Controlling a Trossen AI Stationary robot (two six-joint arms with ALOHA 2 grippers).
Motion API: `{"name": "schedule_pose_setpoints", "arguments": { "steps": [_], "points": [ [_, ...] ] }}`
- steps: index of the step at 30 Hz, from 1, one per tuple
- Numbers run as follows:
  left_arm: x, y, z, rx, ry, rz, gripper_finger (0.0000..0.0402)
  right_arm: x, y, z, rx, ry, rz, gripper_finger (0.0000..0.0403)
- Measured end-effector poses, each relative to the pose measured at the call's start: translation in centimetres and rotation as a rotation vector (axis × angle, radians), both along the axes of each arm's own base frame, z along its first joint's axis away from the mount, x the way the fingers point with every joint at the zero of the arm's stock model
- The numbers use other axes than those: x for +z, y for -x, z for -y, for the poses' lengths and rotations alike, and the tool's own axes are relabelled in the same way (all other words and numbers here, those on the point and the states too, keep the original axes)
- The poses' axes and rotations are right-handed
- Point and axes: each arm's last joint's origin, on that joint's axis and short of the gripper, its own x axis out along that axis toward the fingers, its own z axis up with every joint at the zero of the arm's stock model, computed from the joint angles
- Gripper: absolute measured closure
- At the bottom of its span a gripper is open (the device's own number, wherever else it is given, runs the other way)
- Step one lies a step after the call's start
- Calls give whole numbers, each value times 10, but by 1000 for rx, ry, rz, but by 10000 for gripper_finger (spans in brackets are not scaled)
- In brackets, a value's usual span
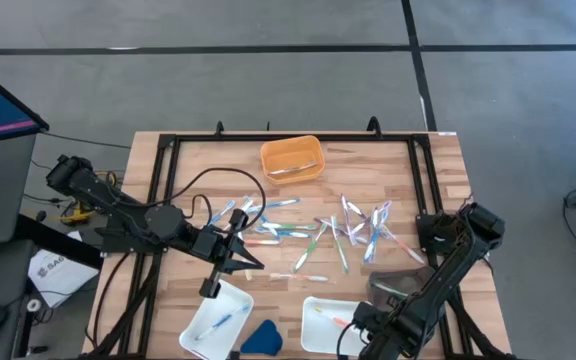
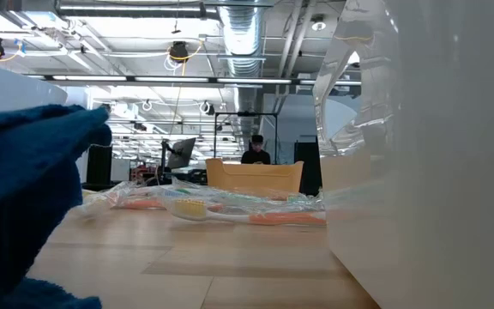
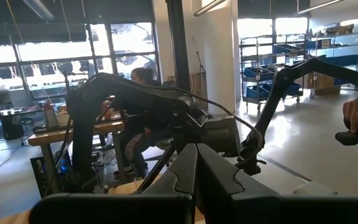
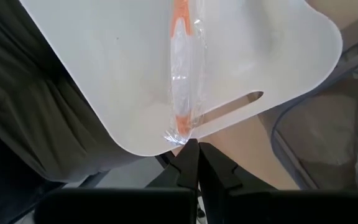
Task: Pick & Place Toothbrushes
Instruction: Put the orange toothbrush into right white bin
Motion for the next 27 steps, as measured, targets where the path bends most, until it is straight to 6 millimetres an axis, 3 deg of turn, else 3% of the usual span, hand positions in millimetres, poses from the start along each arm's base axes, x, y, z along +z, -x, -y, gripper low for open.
{"name": "schedule_pose_setpoints", "arguments": {
  "steps": [27],
  "points": [
    [0, 0, 0, 0, 0, 0, 396, -5, -4, -2, -18, -30, 50, 403]
  ]
}}
